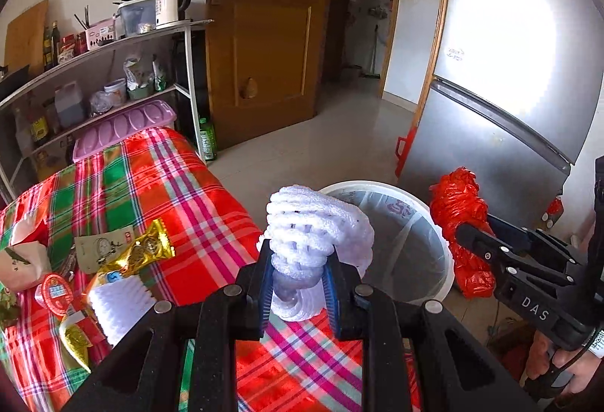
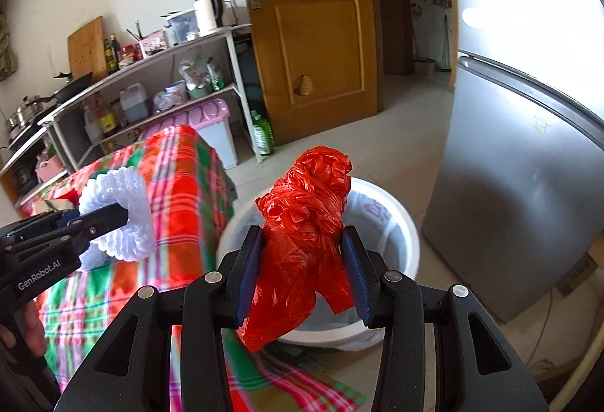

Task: Collect trash
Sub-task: 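Carry the foam net and red bag over the white trash bin with both tools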

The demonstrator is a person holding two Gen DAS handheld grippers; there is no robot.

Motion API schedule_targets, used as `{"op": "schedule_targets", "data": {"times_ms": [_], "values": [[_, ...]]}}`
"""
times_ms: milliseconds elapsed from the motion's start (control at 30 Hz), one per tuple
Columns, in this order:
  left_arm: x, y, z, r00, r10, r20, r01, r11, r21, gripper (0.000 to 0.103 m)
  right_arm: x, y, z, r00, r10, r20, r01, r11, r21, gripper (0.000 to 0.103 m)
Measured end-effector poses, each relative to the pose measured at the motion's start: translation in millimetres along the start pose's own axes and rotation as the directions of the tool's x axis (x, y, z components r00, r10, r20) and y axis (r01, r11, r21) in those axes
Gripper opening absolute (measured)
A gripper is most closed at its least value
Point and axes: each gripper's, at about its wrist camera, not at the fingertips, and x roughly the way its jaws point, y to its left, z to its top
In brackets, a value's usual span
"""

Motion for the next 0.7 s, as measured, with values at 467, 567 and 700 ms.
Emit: {"op": "schedule_targets", "data": {"times_ms": [467,567,700], "values": [[75.7,-28.6,5.0,0.991,-0.032,-0.128,0.034,0.999,0.006,0.036,57.6,-30.2,-6.3,0.990,-0.051,-0.128,0.048,0.998,-0.029,0.045],[83.8,-29.1,3.4,0.987,-0.057,-0.152,0.056,0.998,-0.013,0.044,65.5,-32.7,-6.8,0.988,-0.063,-0.139,0.057,0.997,-0.046,0.046],[89.1,-29.5,1.7,0.986,-0.046,-0.160,0.044,0.999,-0.017,0.057,70.8,-35.2,-9.2,0.986,-0.066,-0.154,0.059,0.997,-0.054,0.059]]}}
